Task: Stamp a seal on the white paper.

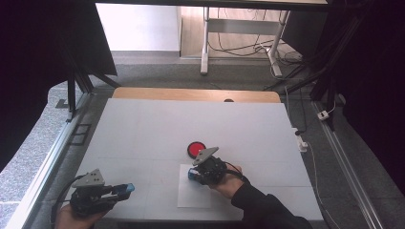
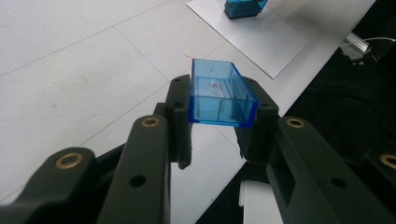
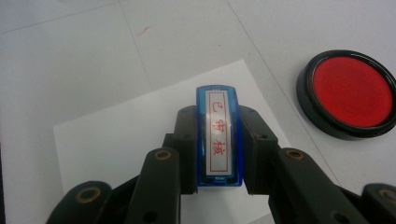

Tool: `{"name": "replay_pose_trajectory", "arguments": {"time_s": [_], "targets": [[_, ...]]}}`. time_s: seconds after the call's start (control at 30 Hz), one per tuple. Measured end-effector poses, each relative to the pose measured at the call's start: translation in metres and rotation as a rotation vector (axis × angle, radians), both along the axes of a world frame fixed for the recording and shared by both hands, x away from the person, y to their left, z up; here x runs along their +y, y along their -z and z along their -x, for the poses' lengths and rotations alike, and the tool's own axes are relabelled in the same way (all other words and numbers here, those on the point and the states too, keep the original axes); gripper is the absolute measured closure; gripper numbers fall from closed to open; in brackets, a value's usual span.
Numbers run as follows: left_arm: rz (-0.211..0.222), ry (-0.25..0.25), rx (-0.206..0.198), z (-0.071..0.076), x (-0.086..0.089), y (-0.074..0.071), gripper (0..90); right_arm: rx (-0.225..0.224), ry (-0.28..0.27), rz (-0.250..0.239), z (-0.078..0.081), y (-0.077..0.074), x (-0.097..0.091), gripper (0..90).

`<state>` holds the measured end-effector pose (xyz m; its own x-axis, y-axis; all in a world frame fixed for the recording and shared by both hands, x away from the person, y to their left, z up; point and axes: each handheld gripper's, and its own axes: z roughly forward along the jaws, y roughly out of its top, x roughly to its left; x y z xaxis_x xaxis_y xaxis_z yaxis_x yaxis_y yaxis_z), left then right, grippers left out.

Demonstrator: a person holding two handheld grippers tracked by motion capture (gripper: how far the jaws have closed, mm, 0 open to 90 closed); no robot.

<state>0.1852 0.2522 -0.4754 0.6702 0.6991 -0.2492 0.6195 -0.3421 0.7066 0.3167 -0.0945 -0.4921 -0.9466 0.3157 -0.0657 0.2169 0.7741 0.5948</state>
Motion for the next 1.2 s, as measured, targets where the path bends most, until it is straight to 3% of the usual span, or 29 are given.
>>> {"name": "replay_pose_trajectory", "arguments": {"time_s": [0.13, 0.47, 0.8, 1.03, 1.2], "targets": [[-0.001, -0.001, 0.001, 0.0, 0.0, 0.0, 68.2, 0.008, 0.006, -0.009, -0.001, 0.001, -0.001, 71.1], [0.0, -0.001, 0.0, 0.0, 0.0, 0.0, 68.2, 0.108, 0.028, -0.078, -0.014, 0.004, -0.011, 71.2], [-0.001, -0.002, 0.002, 0.0, 0.0, 0.0, 68.2, 0.026, 0.01, -0.031, -0.004, 0.003, -0.004, 71.2], [0.0, 0.0, 0.001, 0.0, 0.0, 0.0, 68.2, 0.081, 0.024, -0.075, -0.01, 0.005, -0.009, 71.1], [0.001, -0.003, -0.003, 0.001, 0.001, 0.0, 68.2, 0.08, 0.018, -0.076, -0.01, 0.005, -0.01, 71.0]]}}
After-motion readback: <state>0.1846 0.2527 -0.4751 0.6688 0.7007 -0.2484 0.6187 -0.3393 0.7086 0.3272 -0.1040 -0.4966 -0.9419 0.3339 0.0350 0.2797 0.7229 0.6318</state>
